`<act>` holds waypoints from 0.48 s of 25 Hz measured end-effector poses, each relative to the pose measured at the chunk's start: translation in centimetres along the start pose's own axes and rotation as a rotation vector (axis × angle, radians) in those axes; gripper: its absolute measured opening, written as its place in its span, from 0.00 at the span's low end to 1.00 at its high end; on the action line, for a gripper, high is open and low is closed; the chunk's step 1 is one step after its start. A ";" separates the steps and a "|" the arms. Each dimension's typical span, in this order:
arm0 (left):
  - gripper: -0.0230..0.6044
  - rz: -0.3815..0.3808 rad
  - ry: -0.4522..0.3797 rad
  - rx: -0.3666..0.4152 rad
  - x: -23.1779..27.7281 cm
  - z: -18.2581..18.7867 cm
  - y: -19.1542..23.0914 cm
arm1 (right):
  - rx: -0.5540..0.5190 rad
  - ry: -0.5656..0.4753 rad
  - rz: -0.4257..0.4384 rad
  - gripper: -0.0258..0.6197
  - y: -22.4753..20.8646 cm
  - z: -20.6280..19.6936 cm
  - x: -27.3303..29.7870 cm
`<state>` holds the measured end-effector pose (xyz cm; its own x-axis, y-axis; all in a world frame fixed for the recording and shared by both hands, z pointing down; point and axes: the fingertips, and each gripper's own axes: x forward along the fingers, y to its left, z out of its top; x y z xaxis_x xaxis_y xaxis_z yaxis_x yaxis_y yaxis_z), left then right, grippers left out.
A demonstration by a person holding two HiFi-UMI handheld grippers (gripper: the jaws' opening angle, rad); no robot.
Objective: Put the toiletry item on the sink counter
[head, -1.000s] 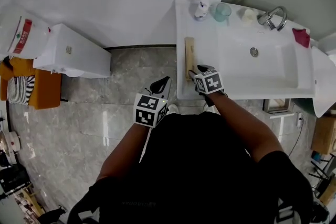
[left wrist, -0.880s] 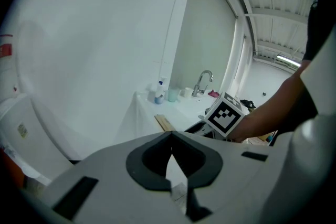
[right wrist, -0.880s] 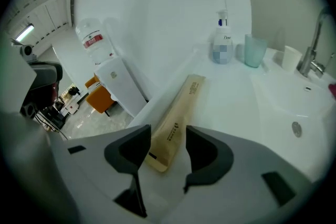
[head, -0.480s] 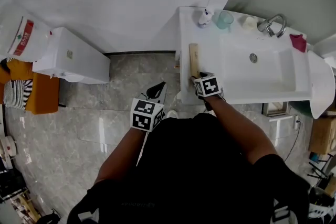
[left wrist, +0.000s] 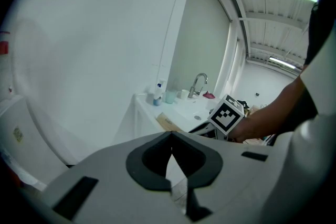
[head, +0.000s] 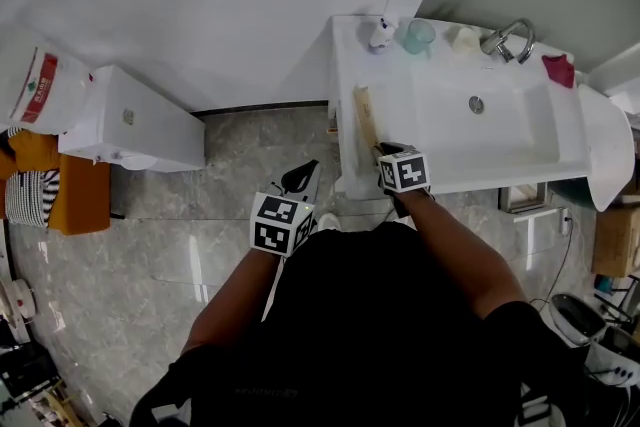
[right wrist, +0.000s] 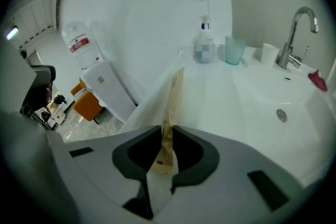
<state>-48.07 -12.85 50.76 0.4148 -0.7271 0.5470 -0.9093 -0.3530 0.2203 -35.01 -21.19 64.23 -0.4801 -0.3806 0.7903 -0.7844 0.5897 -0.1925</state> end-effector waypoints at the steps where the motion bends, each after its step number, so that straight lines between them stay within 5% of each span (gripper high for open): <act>1: 0.04 -0.008 -0.001 0.004 0.1 0.0 -0.2 | 0.002 -0.009 -0.002 0.13 0.0 0.0 -0.4; 12: 0.04 -0.125 0.030 0.079 1.0 -0.4 -3.2 | 0.058 -0.090 -0.050 0.09 -1.3 -1.2 -3.9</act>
<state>-44.75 -12.17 50.95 0.5225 -0.6572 0.5432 -0.8446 -0.4860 0.2245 -31.67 -19.62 62.12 -0.4715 -0.4726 0.7446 -0.8284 0.5270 -0.1900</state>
